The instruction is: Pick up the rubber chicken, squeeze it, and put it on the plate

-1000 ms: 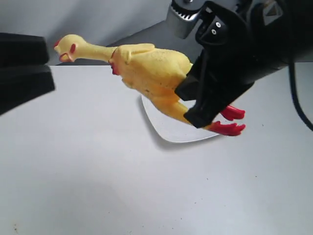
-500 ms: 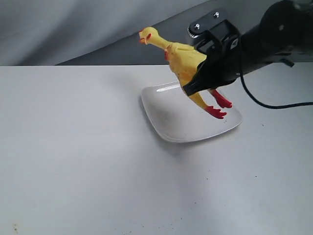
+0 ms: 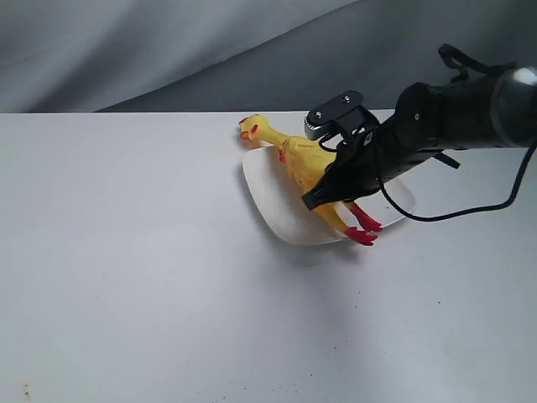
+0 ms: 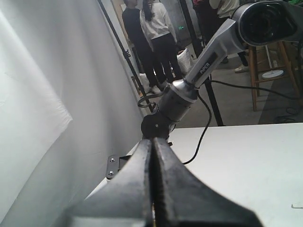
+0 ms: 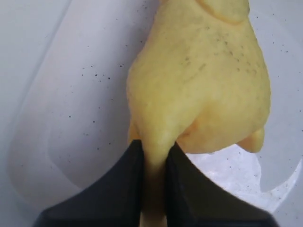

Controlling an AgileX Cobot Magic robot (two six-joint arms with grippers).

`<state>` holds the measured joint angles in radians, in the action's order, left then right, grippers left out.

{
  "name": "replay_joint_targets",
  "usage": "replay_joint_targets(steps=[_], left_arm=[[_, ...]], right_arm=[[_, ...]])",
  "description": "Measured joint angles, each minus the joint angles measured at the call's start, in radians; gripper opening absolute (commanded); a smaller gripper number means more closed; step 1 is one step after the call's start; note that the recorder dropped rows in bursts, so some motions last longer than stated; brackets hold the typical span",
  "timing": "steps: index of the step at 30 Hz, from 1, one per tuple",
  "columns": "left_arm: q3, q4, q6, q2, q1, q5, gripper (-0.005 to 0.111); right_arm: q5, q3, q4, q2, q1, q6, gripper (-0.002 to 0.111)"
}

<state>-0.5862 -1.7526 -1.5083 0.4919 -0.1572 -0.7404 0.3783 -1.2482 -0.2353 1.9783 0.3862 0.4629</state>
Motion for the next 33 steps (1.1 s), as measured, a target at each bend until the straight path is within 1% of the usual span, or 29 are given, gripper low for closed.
replay_joint_targets(steps=[1,4,6,8,9,10,11,12,13,14,15,16,18,19,21,23,25,26,30,33], left_arm=[[0.000,0.000,0.000,0.000,0.000,0.000,0.000],[0.000,0.000,0.000,0.000,0.000,0.000,0.000],[0.000,0.000,0.000,0.000,0.000,0.000,0.000],[0.000,0.000,0.000,0.000,0.000,0.002,0.000],[0.000,0.000,0.000,0.000,0.000,0.002,0.000],[0.000,0.000,0.000,0.000,0.000,0.002,0.000],[0.000,0.000,0.000,0.000,0.000,0.002,0.000],[0.000,0.000,0.000,0.000,0.000,0.002,0.000],[0.000,0.000,0.000,0.000,0.000,0.002,0.000],[0.000,0.000,0.000,0.000,0.000,0.002,0.000],[0.000,0.000,0.000,0.000,0.000,0.002,0.000],[0.000,0.000,0.000,0.000,0.000,0.002,0.000],[0.002,0.000,0.000,0.000,0.000,0.004,0.000],[0.010,0.000,0.000,0.000,0.000,0.004,0.000],[0.029,0.000,0.000,0.000,0.000,0.004,0.000],[0.042,0.000,0.000,0.000,0.000,0.004,0.000],[0.046,0.000,0.000,0.000,0.000,0.004,0.000],[0.046,0.000,0.000,0.000,0.000,0.004,0.000],[0.046,0.000,0.000,0.000,0.000,-0.008,0.000],[0.046,0.000,0.000,0.000,0.000,-0.033,0.000]], right_arm=[[0.000,0.000,0.004,0.000,0.000,-0.007,0.013],[0.017,0.000,0.039,0.000,0.000,-0.022,0.036],[0.050,-0.002,0.078,0.000,0.000,-0.047,0.046],[0.099,-0.002,0.143,0.000,0.000,-0.084,0.049],[0.121,-0.002,0.180,0.000,0.000,-0.109,0.048],[0.144,-0.002,0.219,0.000,0.000,-0.141,0.045],[0.187,-0.002,0.307,-0.004,0.000,-0.215,0.042],[0.208,-0.002,0.349,-0.010,0.000,-0.259,0.035],[0.238,-0.002,0.408,-0.037,0.000,-0.326,0.032],[0.252,-0.002,0.430,-0.062,0.000,-0.346,0.026],[0.272,-0.002,0.453,-0.120,0.000,-0.363,0.023],[0.280,-0.002,0.457,-0.161,0.000,-0.369,0.016],[0.296,-0.002,0.464,-0.331,0.000,-0.380,0.003],[0.301,-0.002,0.464,-0.393,0.000,-0.380,0.000],[0.319,-0.002,0.462,-0.536,0.007,-0.385,0.000],[0.331,-0.002,0.453,-0.690,0.039,-0.385,0.000],[0.334,-0.002,0.419,-0.827,0.096,-0.385,0.000],[0.334,-0.002,0.393,-0.900,0.144,-0.385,0.000],[0.326,0.007,0.331,-1.063,0.248,-0.385,0.000],[0.290,0.068,0.309,-1.178,0.315,-0.385,0.000]])
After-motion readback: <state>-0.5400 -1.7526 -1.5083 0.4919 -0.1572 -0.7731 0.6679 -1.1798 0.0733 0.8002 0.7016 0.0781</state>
